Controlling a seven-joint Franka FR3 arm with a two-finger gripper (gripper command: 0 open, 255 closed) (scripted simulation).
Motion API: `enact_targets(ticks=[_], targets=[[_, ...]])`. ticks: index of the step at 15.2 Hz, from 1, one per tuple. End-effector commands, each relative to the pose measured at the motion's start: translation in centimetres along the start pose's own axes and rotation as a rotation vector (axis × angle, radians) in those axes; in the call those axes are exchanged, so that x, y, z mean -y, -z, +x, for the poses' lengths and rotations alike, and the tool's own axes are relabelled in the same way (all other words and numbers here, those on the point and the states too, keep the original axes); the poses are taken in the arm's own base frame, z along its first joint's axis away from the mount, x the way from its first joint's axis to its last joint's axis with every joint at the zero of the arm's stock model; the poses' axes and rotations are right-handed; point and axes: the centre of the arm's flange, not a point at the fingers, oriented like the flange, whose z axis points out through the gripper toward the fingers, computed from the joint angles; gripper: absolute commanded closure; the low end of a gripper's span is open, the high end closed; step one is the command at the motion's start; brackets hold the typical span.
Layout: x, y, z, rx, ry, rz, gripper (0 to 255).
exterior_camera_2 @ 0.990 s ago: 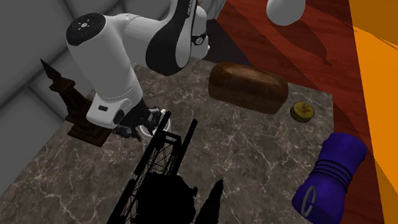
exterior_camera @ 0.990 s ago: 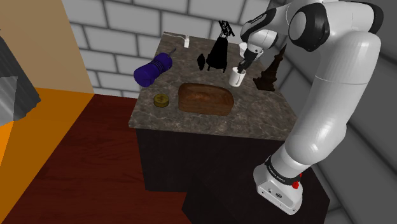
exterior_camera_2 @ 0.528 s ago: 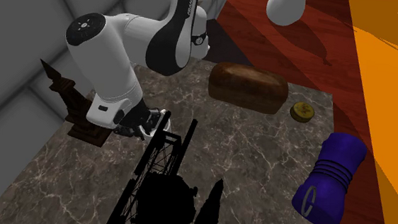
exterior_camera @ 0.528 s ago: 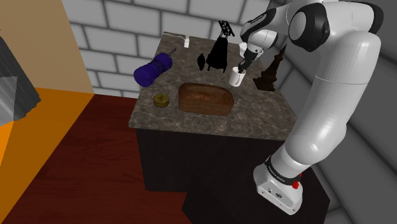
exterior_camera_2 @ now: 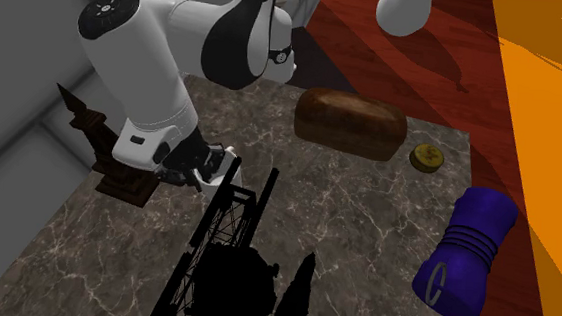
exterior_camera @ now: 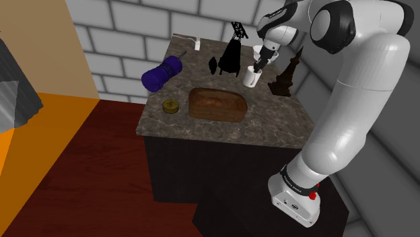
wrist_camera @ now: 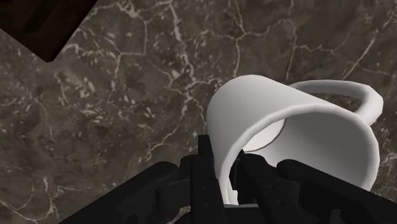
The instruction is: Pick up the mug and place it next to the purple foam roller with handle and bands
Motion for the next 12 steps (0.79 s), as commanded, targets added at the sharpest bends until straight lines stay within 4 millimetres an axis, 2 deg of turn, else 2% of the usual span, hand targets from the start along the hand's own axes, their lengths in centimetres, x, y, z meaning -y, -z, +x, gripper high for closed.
enact_targets(ticks=[1, 12], targets=[[0.0, 1.1, 0.0, 0.000, 0.000, 0.000, 255], [0.3, 6.9, 0.6, 0.000, 0.000, 0.000, 255]])
